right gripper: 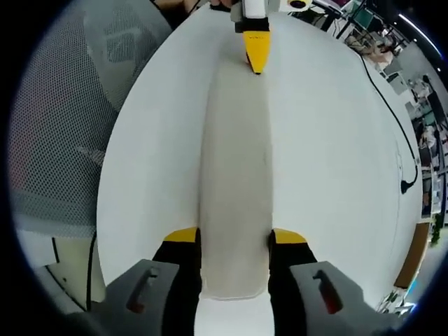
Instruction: Arrange the utensils inside the cutlery case until each visible utensil rests in its matching compartment.
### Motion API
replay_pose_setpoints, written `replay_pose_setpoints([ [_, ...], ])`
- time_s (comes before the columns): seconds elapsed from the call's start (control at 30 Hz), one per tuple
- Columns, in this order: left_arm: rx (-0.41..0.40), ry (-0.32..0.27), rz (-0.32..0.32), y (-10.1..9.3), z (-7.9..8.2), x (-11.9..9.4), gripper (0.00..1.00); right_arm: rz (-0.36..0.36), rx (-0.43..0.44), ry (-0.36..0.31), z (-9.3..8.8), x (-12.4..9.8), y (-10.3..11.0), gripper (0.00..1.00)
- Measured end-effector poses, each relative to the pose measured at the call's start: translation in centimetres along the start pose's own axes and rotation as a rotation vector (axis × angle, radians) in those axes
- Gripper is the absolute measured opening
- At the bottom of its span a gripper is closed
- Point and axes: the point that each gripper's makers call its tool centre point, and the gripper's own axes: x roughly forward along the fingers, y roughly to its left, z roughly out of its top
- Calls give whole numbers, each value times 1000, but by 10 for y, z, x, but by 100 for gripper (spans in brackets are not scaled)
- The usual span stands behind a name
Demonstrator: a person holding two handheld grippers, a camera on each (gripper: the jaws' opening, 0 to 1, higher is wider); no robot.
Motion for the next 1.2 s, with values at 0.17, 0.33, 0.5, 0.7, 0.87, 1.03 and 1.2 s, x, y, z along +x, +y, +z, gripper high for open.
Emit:
replay_pose_setpoints([
  [0.17,53,1,51,-7,5,8,13,-4,10,13,0,0,0,36],
  [0.33,190,-64,133,0,16,-2,22,-10,22,18,-1,0,-1,36],
  [0.5,221,-126,38,-27,18,-26,41,-15,42,30,2,3,-10,36],
  [0.7,414,-131,43,-55,2,-66,58,-8,55,43,6,6,-23,36],
  [0.87,656,-112,152,-69,-12,-100,67,-4,52,73,5,10,-39,36],
  [1.03,720,-127,187,-84,-23,-131,67,0,95,85,3,12,-59,36],
  [1.2,730,-105,256,-87,-36,-146,74,-14,98,77,3,11,-71,36],
])
